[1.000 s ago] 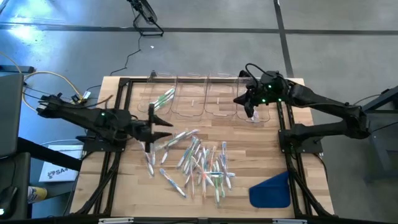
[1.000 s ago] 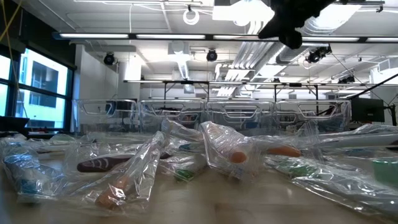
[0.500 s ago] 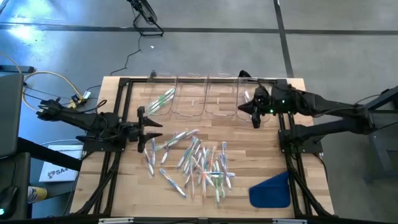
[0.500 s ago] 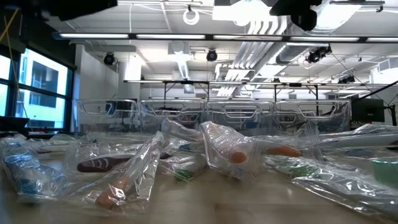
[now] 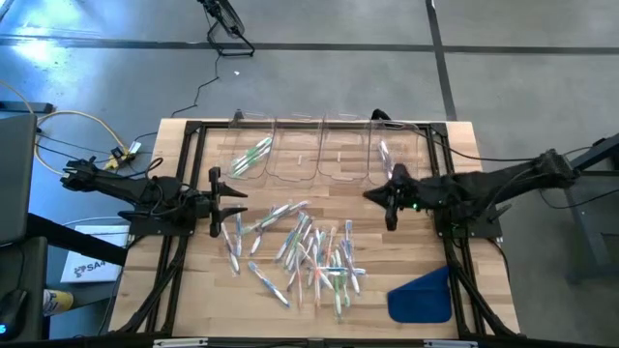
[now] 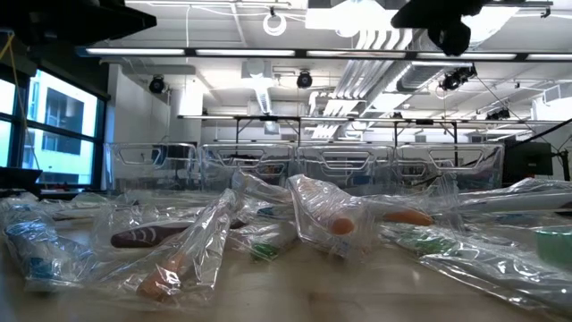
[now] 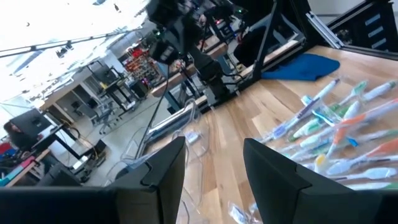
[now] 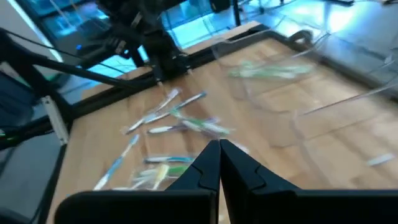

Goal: Pick & Place Toothbrushes
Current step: Put the blue toothbrush into the middle right transparent bin

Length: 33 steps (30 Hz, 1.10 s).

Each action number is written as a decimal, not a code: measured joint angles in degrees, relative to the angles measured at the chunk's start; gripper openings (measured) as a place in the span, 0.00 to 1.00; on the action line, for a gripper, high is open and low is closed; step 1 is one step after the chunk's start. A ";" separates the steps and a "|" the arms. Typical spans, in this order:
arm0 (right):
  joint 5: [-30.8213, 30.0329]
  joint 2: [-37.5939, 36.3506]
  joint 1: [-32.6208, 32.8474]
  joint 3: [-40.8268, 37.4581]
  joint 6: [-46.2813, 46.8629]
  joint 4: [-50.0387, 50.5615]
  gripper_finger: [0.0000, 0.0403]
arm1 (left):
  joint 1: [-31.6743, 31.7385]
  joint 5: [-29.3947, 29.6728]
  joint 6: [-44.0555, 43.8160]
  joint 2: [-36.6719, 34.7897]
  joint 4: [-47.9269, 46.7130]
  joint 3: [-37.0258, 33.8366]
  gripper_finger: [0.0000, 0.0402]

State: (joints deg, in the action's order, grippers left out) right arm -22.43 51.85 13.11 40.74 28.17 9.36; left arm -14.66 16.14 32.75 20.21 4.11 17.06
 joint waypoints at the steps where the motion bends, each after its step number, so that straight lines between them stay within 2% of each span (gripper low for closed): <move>1: -0.06 0.35 0.46 -1.94 0.44 -3.61 0.00 | 0.00 0.00 -0.02 0.11 -0.09 0.00 0.40; 7: -0.18 2.27 1.70 -10.95 2.11 -22.94 0.00 | 0.00 0.11 -0.40 0.42 -1.33 0.00 0.40; 15: 0.48 4.55 1.65 -12.79 6.70 -25.06 0.00 | 0.00 -0.08 -1.73 0.45 -1.28 0.00 0.40; 22: 12.27 6.31 1.65 -12.79 1.31 -26.43 0.00 | 0.00 -0.48 -1.75 0.46 -1.29 0.00 0.40; 29: 19.55 6.68 1.92 -12.77 0.05 -32.22 0.00 | 0.00 -0.50 -1.49 0.61 -1.66 0.00 0.40; 33: 20.43 6.80 1.89 -12.77 -1.66 -35.18 0.01 | 0.00 -0.50 -1.45 0.61 -1.65 0.00 0.40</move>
State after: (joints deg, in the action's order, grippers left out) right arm -2.00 58.65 15.00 27.97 26.51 -25.82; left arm -14.66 15.64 31.30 20.82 2.46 17.06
